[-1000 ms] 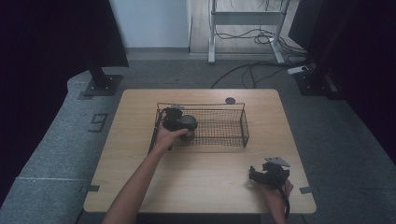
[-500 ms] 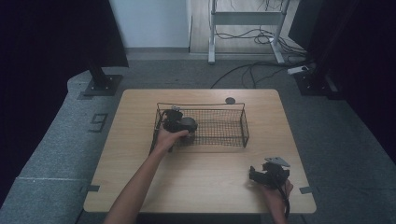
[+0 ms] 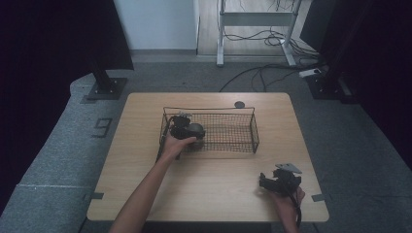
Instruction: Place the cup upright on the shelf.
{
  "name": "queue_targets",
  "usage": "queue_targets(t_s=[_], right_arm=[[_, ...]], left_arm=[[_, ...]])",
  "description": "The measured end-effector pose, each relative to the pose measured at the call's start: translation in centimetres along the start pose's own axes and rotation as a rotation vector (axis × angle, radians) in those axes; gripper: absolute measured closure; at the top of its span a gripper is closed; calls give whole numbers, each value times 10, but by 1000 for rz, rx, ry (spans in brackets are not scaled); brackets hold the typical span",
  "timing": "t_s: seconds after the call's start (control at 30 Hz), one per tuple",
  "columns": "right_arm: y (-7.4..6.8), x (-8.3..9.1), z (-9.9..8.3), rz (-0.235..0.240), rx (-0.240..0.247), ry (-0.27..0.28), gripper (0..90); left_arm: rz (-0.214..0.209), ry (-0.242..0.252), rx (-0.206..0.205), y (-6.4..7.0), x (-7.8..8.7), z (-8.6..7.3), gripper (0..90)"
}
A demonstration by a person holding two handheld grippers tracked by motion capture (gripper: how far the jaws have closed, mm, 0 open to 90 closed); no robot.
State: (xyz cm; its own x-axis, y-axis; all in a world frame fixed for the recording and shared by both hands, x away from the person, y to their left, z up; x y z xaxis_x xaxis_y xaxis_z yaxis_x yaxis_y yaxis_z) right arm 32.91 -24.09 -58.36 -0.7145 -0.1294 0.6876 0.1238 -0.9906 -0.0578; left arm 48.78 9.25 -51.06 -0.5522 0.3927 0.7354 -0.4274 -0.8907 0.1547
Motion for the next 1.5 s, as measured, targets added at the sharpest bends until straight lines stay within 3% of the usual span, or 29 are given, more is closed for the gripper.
queue_targets(t_s=[0.1,0.3,0.57,0.8,1.03,1.4,1.5], right_arm=[[0,0,0,0,-1,0,44],[0,0,0,0,0,0,44],[0,0,0,0,0,0,44],[0,0,0,0,0,0,44],[0,0,0,0,-1,0,44],[0,0,0,-1,-3,-1,44],[0,0,0,-1,-3,-1,45]], left_arm=[[7,2,3,0,2,0,131],[0,91,-15,1,20,8,110],[-2,136,-15,-5,43,11,111],[-40,176,-36,-1,70,8,143],[-101,190,-72,10,87,-9,145],[-124,225,-114,13,105,-32,152],[-141,235,-123,15,114,-46,152]])
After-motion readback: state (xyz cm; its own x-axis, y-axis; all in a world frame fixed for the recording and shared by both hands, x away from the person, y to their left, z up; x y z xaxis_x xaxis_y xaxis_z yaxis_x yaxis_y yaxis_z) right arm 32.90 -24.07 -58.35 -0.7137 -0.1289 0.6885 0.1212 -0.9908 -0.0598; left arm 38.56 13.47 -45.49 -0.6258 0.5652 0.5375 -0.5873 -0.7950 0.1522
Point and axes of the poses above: each handheld gripper's, and its own axes: x roughly backward along the jaws, z roughly out of its top, y roughly to its right, the point moved 4 cm from there along -x, roughly forward along the jaws, and after that the axes turned 4 degrees about z, right-handed, at the moved point
